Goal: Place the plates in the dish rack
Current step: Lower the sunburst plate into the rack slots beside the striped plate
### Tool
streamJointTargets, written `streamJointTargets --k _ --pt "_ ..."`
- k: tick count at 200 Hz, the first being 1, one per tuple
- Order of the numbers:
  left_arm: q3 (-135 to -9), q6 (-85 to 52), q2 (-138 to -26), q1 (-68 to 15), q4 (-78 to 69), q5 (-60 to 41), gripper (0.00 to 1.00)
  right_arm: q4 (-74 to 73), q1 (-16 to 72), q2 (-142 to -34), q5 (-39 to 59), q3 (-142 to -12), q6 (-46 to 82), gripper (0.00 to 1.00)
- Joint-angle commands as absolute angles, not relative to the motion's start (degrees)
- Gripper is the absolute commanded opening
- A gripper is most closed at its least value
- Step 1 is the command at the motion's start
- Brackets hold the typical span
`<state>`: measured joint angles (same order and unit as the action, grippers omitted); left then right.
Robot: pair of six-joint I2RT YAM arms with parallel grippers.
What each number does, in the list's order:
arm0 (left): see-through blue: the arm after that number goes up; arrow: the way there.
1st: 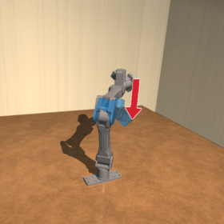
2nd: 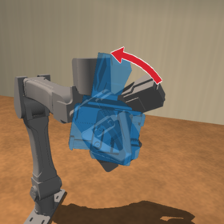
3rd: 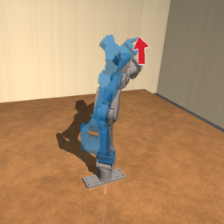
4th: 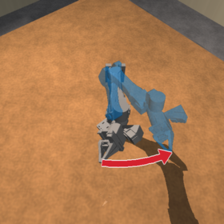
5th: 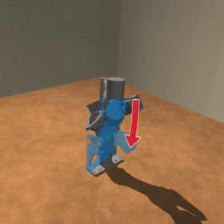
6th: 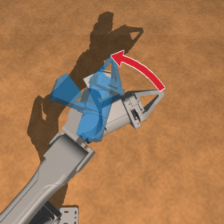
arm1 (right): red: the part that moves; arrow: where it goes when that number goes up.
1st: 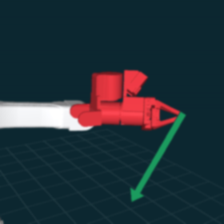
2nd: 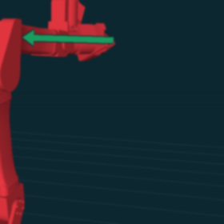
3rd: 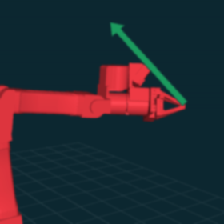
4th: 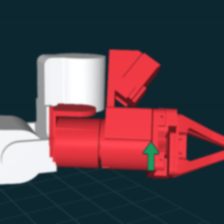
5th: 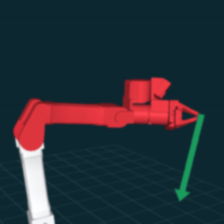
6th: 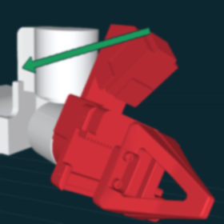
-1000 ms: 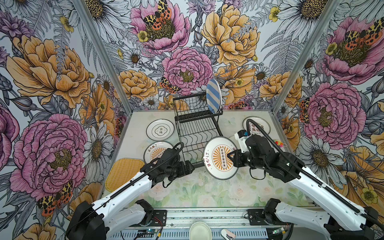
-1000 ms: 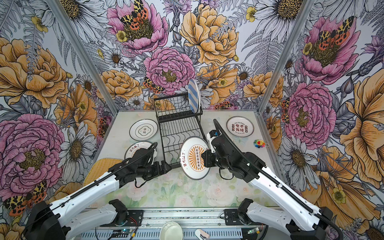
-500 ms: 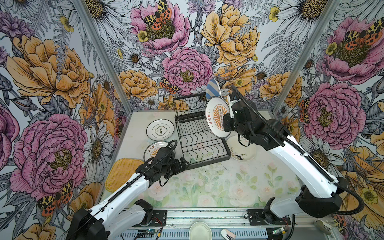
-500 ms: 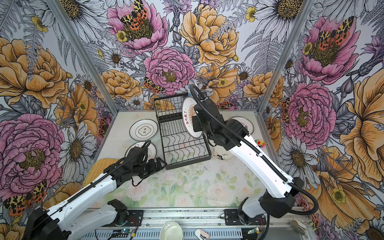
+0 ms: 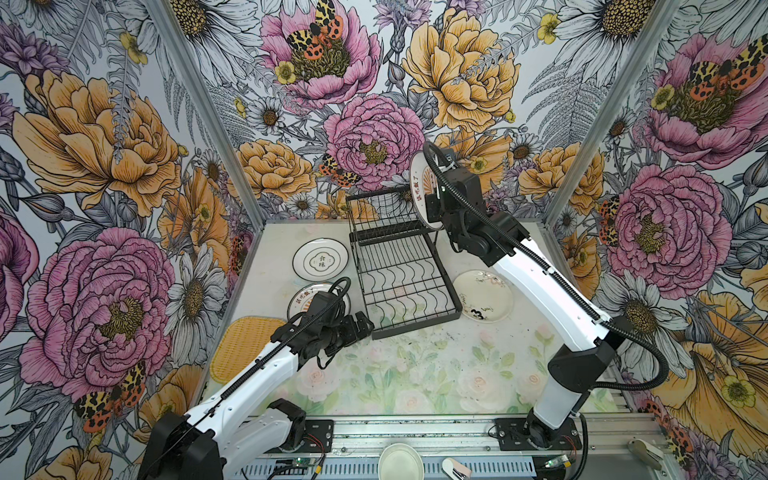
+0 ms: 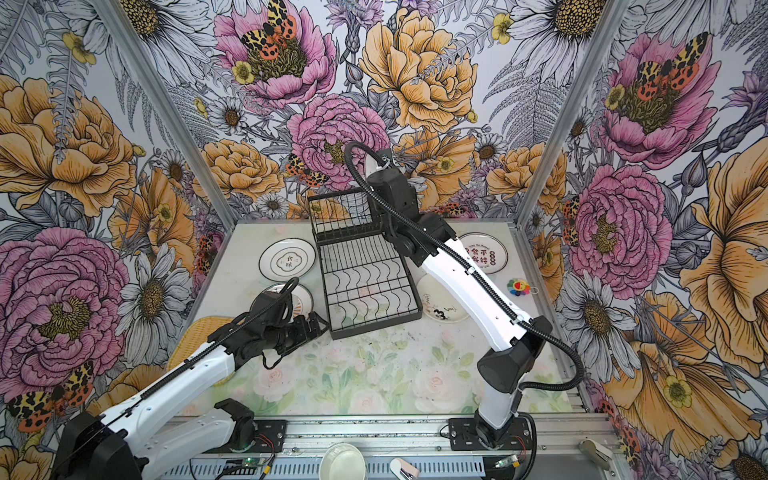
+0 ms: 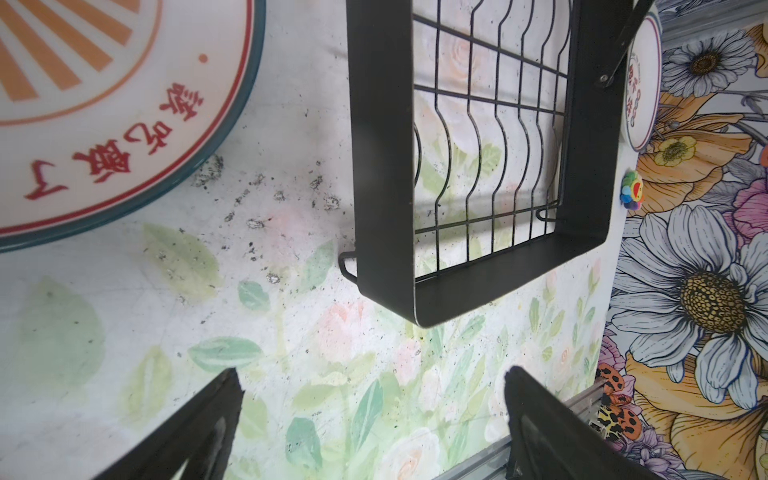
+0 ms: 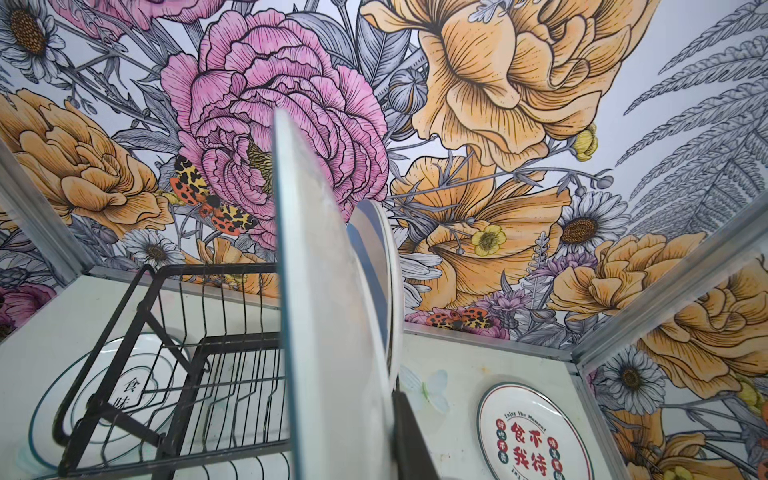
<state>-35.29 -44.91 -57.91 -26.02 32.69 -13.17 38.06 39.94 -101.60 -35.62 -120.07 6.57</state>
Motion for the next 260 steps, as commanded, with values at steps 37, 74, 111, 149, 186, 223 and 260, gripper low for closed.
streamJointTargets --k 37,74,111,149,186,223,260 --pt "-36.7 -43.4 -58.7 -24.1 31.6 -15.3 0.99 31.1 38.3 -109.7 -37.4 -128.6 3.7 0.00" --pt "-36.6 -43.0 -58.8 -23.1 31.6 -16.0 0.99 29.8 37.8 -113.7 -38.3 -130.7 2.3 0.00" --pt "-36.2 -43.0 -58.7 -22.6 31.6 -16.3 0.99 28.5 37.4 -115.8 -38.8 -131.0 1.2 0.00" --pt "-36.1 -42.8 -59.1 -22.2 31.7 -16.6 0.99 28.2 36.9 -117.1 -39.3 -131.0 1.2 0.00" --pt "-36.1 -42.7 -59.2 -21.9 31.6 -16.7 0.99 27.6 36.5 -117.8 -39.4 -130.8 1.2 0.00" --pt "-36.2 -42.7 -59.3 -21.8 31.7 -16.8 0.99 27.6 35.9 -118.5 -39.1 -130.1 1.9 0.00" --pt "-36.0 -43.0 -58.8 -21.8 31.6 -16.7 0.99 27.6 35.6 -119.1 -38.2 -128.6 3.6 0.00"
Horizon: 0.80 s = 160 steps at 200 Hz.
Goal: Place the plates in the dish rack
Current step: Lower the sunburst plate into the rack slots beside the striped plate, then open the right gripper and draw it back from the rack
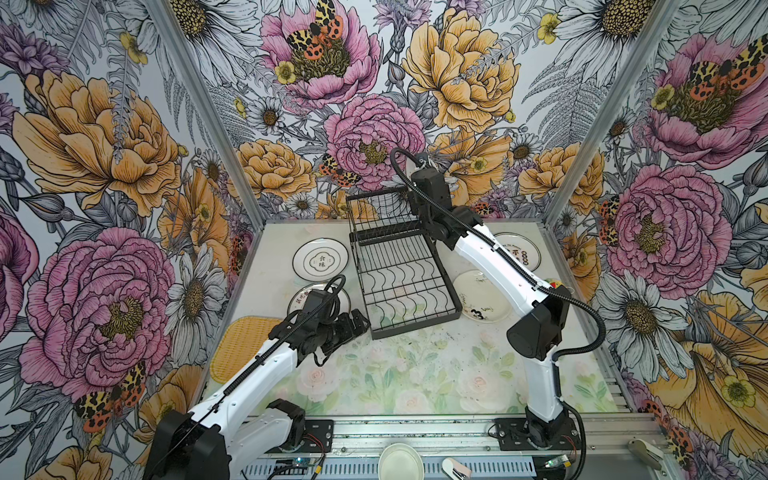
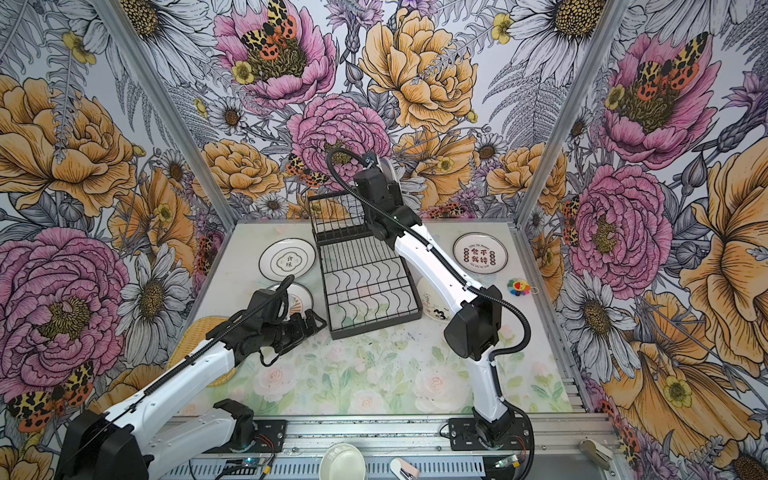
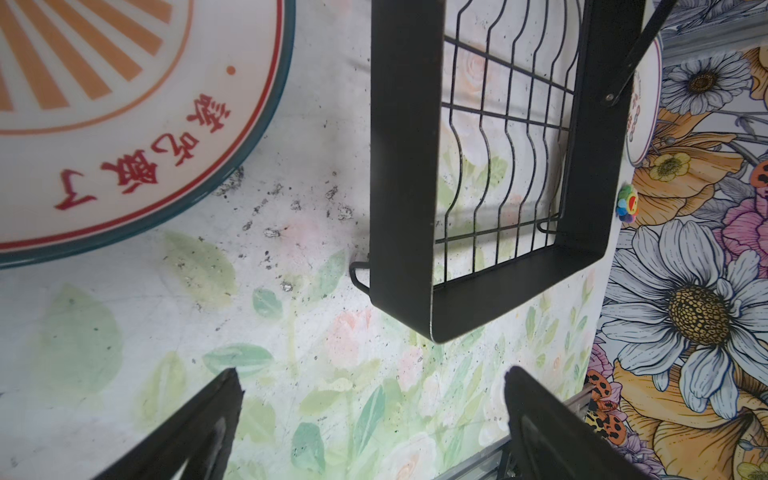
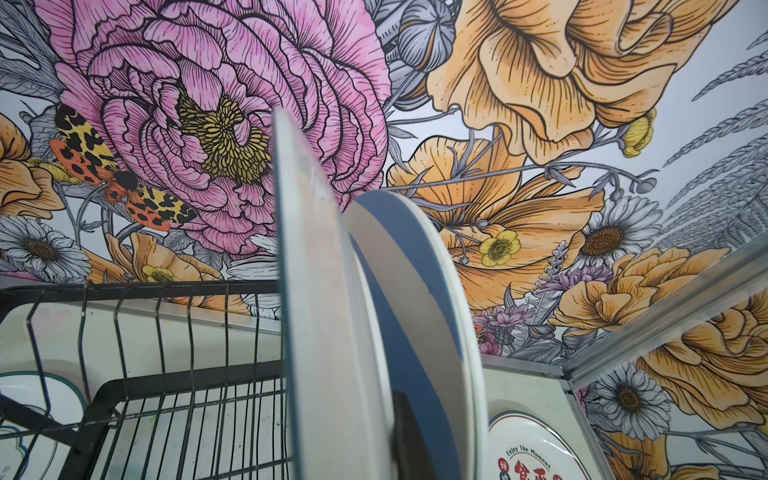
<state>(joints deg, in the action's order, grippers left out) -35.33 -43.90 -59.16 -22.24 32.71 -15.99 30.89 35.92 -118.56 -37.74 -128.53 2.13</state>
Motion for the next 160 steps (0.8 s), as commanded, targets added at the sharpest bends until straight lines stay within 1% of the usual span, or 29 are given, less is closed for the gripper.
streamJointTargets --k 1,101,120,135,160 --pt "-36.0 -43.0 -58.8 -21.8 31.7 -16.7 0.99 27.7 35.6 -119.2 -38.2 -128.6 3.5 0.00" --pt "-35.7 -43.5 -57.7 -21.8 31.9 -16.7 0.99 27.6 35.2 -121.9 -38.0 -128.5 4.5 0.00" --pt "-35.6 -43.5 -57.3 -21.8 32.1 -16.5 0.99 27.7 35.2 -121.3 -37.8 -128.0 4.6 0.14" --pt "-35.5 -43.7 -57.1 -21.7 32.2 -16.3 0.99 27.7 35.2 -120.6 -37.7 -127.5 4.7 0.22" --pt "-35.5 -43.8 -56.9 -21.8 32.1 -16.0 0.99 27.7 35.2 -118.9 -37.6 -126.4 4.8 0.27"
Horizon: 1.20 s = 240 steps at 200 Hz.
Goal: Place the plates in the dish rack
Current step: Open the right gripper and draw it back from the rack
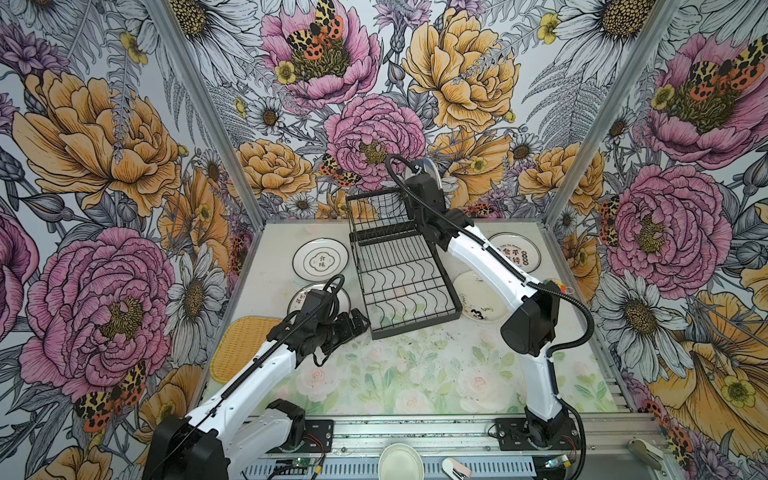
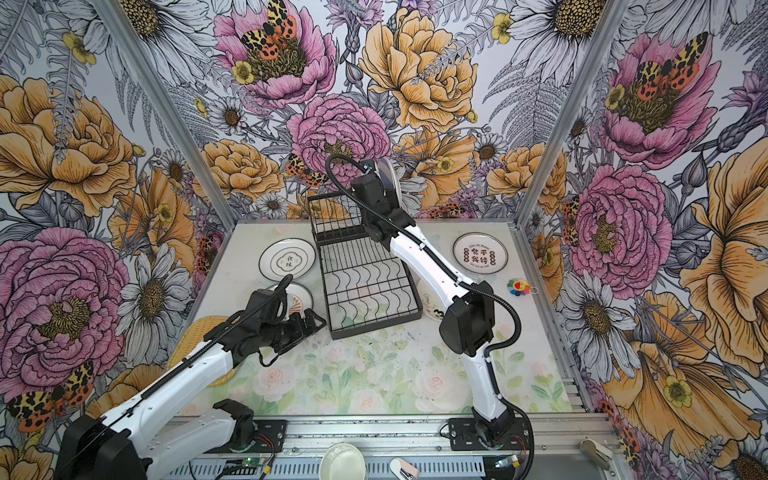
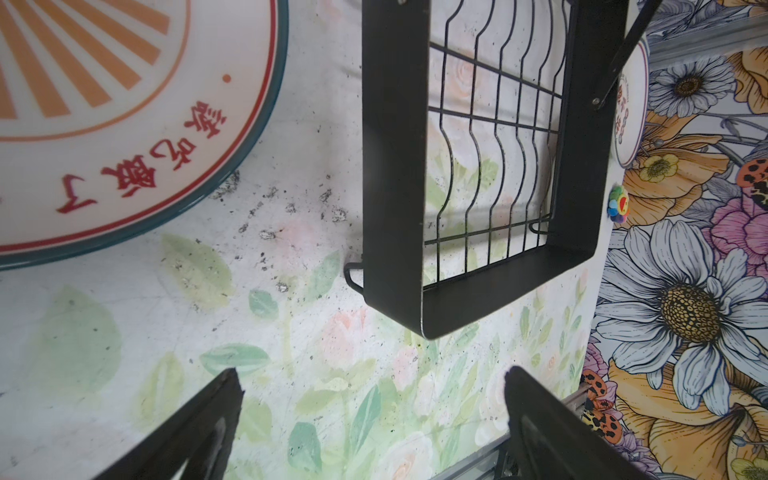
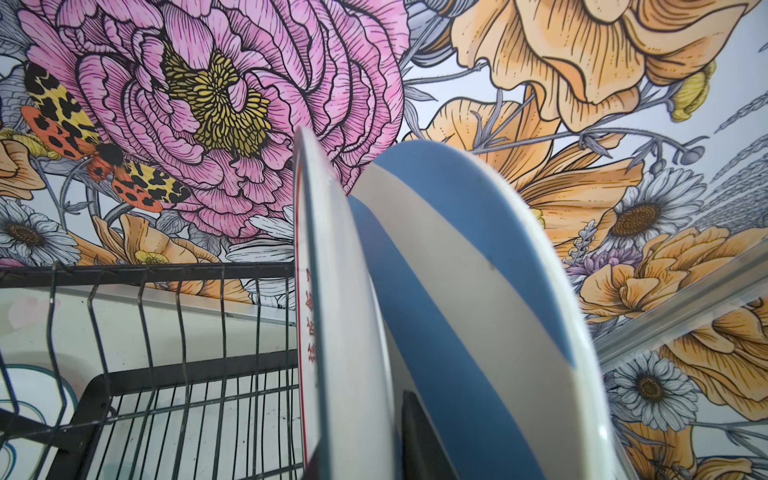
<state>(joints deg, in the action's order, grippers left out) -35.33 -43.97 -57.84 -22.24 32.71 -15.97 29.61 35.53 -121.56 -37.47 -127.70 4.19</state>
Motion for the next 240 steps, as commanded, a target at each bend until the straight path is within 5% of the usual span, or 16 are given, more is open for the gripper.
streamJointTargets --k 1,109,240 --pt "-35.5 -43.8 -56.9 -21.8 32.1 -16.0 0.99 27.7 35.2 -118.8 -37.6 -126.3 4.8 0.27" --pt "-35.6 -44.6 -56.3 -22.0 32.1 -14.6 0.99 27.8 37.3 -107.0 -34.8 -116.4 6.5 0.49" --pt "-36.7 -42.4 -59.0 -24.3 31.3 -11.9 0.99 28.9 34.5 -78.0 -26.0 -75.0 19.9 0.70"
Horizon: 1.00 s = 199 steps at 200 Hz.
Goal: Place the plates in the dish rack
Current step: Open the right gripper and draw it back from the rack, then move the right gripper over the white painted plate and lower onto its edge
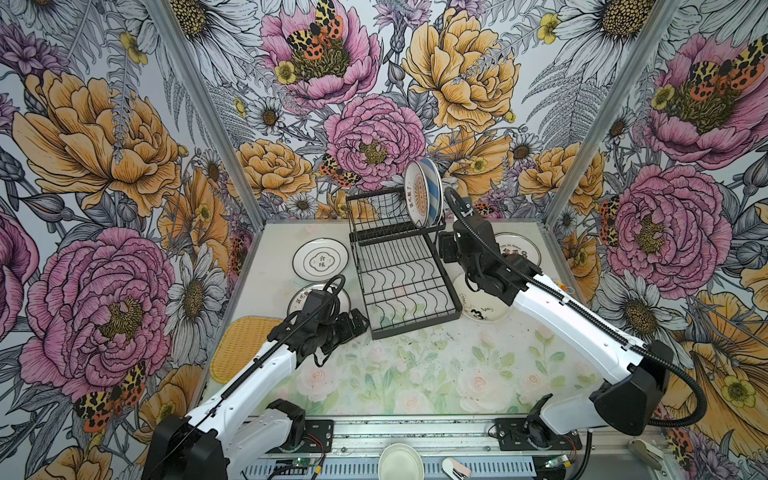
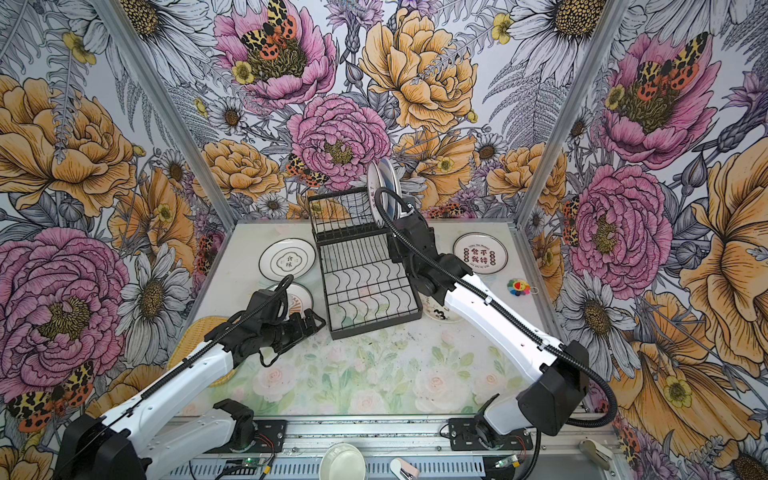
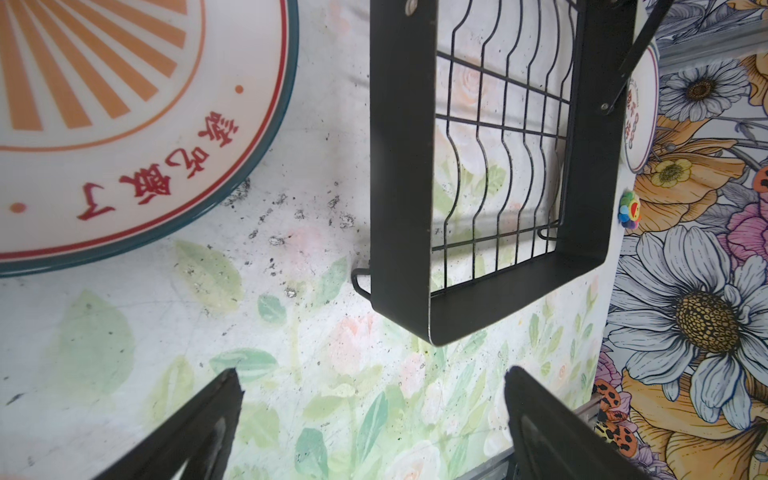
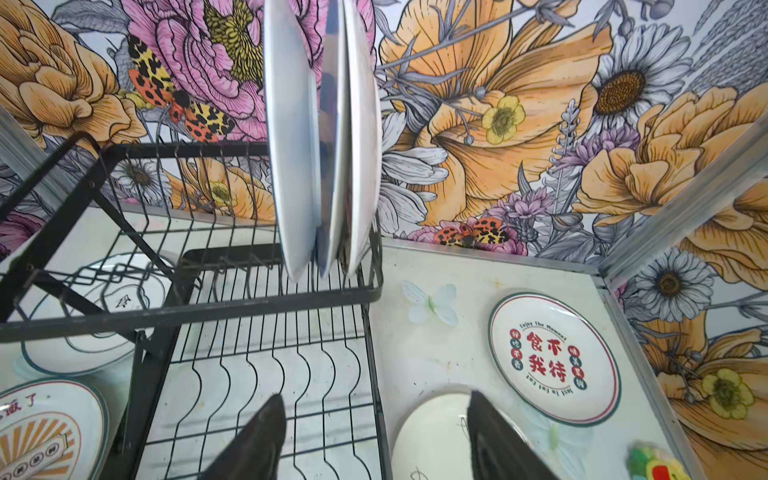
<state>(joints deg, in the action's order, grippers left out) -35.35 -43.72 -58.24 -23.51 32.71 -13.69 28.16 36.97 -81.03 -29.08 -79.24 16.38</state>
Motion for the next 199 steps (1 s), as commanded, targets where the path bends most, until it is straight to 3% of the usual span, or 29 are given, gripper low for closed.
streamJointTargets --k 1,42,95,199 --pt "-36.7 -42.4 -59.0 -24.4 31.3 -11.9 0.99 28.9 34.3 -77.9 -25.7 -74.8 19.9 0.70" --pt "-37.2 -41.9 -60.2 -25.6 30.5 -11.2 0.99 29.3 24.7 -79.9 -15.1 -70.2 20.6 0.70" --pt "-36.5 -41.9 -59.4 -26.0 30.5 -11.0 0.99 29.4 13.5 -92.8 -3.0 -74.4 18.0 0.69" --pt "-35.9 -42.4 -59.1 -26.0 30.5 -10.9 0.99 35.7 9.2 -118.8 2.4 -95.7 11.9 0.68"
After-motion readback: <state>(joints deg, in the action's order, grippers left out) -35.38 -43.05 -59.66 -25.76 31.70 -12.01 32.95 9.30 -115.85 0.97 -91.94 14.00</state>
